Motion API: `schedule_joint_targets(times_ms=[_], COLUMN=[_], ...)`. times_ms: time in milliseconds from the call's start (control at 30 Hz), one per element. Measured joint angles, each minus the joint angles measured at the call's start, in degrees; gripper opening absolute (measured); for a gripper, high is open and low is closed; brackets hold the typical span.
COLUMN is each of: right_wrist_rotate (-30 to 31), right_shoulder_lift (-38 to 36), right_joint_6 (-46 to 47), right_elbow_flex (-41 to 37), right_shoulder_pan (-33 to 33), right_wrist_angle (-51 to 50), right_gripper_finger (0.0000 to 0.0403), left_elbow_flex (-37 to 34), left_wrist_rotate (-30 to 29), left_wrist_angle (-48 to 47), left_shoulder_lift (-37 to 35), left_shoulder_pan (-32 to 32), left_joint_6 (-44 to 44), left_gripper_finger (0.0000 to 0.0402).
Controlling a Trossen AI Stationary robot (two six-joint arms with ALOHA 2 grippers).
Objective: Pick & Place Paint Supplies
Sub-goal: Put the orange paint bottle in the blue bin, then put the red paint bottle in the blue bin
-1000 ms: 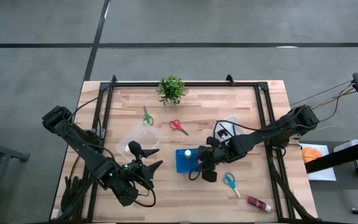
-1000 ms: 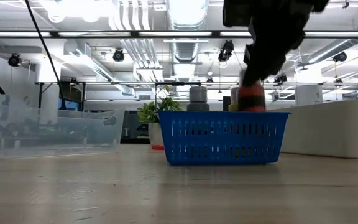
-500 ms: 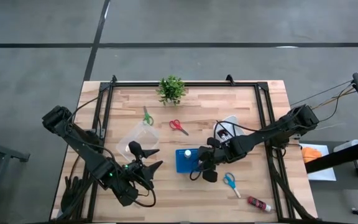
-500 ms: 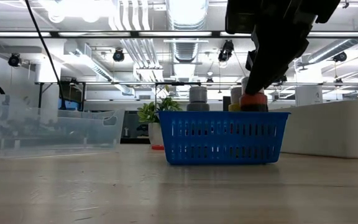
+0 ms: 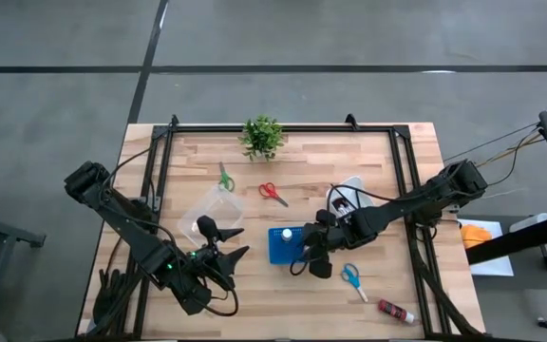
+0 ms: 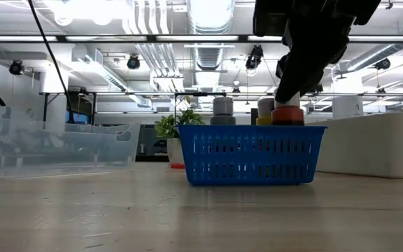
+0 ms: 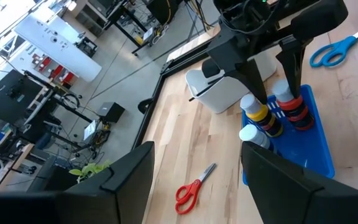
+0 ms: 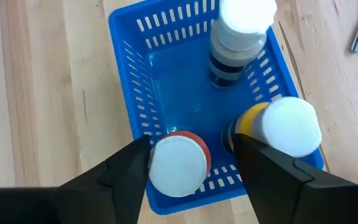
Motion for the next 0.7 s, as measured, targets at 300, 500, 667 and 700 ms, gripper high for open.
schedule_joint_targets(times_ms=[300,500,667,700], right_wrist_rotate=[5.23,9.45,13.2,13.71], right_shoulder_lift=[-0.58,-1.31,-3.13,-3.53], right_joint_6=[-2.85,-3.35,-1.8,-1.0], right_elbow_flex=[4.83,7.88,7.58,7.37], right_shoulder_pan=[5.28,8.86,11.23,11.88], right_wrist_angle=[0.85,-1.64,-3.15,-3.9], right_gripper_finger=[0.0237,0.0238,0.0238,0.0238], left_elbow_flex=[-1.2,-0.9,0.25,0.33], left_wrist_rotate=[0.39,-1.14,5.04,7.96], left_wrist_angle=[0.02,-0.73,-0.93,-0.85], left_shoulder_lift=[0.0,-0.32,-2.99,-3.42], left_shoulder_pan=[0.07,4.98,16.82,19.44], left_joint_6=[0.18,-2.32,-8.55,-8.58], left_gripper_finger=[0.0247,0.0248,0.0248,0.0248])
